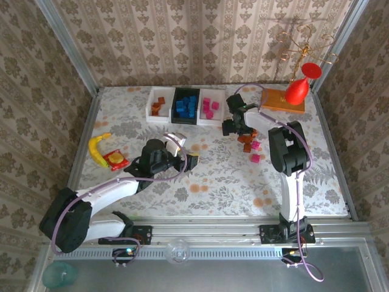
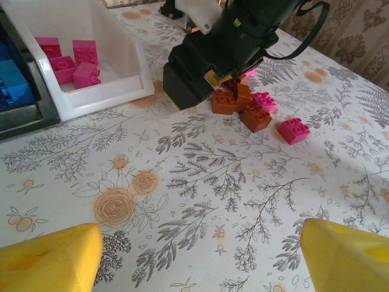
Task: Sort the legos into containers by color
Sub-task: Pick up the lego from the center of the table.
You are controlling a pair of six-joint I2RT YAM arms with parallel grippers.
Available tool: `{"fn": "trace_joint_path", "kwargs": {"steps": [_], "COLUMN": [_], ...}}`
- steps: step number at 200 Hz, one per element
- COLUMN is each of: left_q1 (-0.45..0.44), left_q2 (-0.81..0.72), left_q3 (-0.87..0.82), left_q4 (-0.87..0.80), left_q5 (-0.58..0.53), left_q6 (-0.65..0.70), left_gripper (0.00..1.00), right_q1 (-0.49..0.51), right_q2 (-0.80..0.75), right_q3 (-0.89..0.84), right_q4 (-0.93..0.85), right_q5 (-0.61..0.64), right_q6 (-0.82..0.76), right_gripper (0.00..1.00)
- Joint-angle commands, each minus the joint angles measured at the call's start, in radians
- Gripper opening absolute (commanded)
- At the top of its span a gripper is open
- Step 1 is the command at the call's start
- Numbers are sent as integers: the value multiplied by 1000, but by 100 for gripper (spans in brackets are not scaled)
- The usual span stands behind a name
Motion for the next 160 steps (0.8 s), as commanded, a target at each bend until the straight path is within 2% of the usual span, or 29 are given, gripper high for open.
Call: {"fn": "trace_joint_path", "kwargs": {"steps": [1, 53, 130, 146, 160], "left_q1": [-8, -9, -7, -6, 6], "left_q2": [-16, -6, -18, -28, -46], "left_q3": [28, 32, 25, 22, 14], "left_q4": [-9, -12, -19, -29, -43], "left_q5": [-10, -17, -53, -98, -159], "left_q6": [27, 35, 46, 42, 23], "left_gripper": [86, 86, 86, 86, 86], "right_q1": [-6, 8, 55, 81, 115], "right_q2": [17, -58, -47, -69, -110], "right_q3": [29, -63, -73, -71, -79], "right_q4": [-106, -152, -113, -78, -19], "right_q5": [-35, -137, -144, -150, -214], "right_q6": [-29, -85, -97, -102, -97], "right_gripper": [84, 76, 42, 37, 36]}}
